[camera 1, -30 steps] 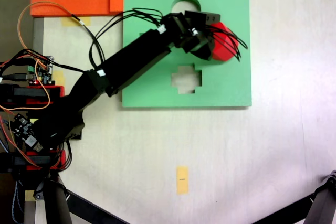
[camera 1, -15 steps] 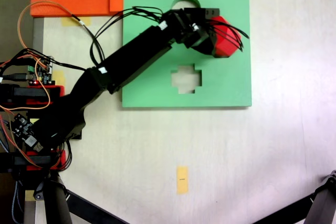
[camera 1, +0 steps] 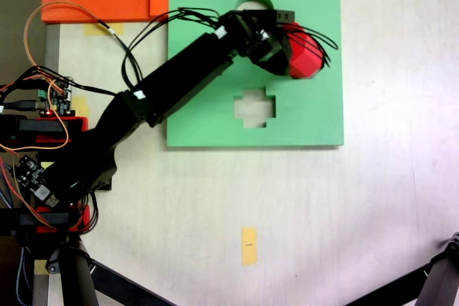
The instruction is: Put the octagonal pillar block into the corresponding hole
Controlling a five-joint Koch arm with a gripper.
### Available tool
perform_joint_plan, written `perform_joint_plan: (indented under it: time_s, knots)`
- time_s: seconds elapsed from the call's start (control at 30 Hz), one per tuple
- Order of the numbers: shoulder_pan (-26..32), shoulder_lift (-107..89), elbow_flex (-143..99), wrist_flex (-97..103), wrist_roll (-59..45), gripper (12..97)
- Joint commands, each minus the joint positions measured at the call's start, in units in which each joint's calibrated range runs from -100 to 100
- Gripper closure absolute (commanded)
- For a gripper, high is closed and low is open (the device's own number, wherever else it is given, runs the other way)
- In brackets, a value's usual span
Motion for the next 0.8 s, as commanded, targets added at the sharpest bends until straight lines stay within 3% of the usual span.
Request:
perform_joint_plan:
  time_s: [0.0,0.7,0.77]
  knots:
    - [-0.2,-0.1,4.7,-0.1,-0.2,72.6]
    - [-2.6,8.0,4.8,4.7,-1.4,72.1]
    - [-2.9,8.0,4.8,4.8,-1.4,67.8]
